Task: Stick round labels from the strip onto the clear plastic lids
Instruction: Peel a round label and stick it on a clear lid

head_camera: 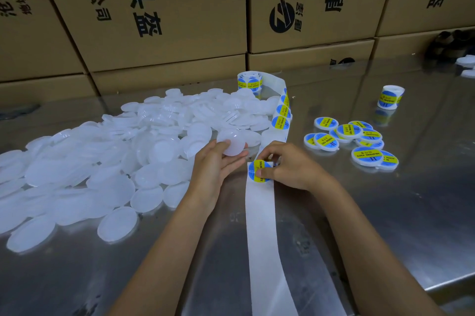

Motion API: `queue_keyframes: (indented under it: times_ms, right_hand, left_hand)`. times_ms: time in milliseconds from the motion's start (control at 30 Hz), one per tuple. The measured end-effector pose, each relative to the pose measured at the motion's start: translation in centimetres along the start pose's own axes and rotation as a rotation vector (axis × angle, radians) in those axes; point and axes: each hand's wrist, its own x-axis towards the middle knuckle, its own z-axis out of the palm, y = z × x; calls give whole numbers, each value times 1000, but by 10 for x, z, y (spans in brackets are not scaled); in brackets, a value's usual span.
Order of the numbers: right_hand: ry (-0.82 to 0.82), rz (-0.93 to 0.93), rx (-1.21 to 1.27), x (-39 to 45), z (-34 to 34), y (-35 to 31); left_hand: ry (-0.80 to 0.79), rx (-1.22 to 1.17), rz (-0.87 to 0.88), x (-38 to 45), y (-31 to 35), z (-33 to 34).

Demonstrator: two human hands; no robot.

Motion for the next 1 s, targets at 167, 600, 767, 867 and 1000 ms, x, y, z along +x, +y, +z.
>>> queue_keyframes:
  times_ms: [167,600,767,867,1000]
  right_hand:
    - [-34,-42,120,-3,1,-5]
    - [-46,-117,320,-6,-2,-9]
    - [14,-167,300,-7,-2,-12]
    - [24,-175,289,-8,-1,-14]
    - [66,-158,375,-6,-4,-15]
  left_hand:
    - [-48,-40,8,-1,3,2]
    - [-234,-90,-86,-6,7,-1]
    - [-250,-122,-102,-7,8,0]
    - [-266,-133,-108,-7,9,0]
    - [-268,-120,-105,-6,7,-2]
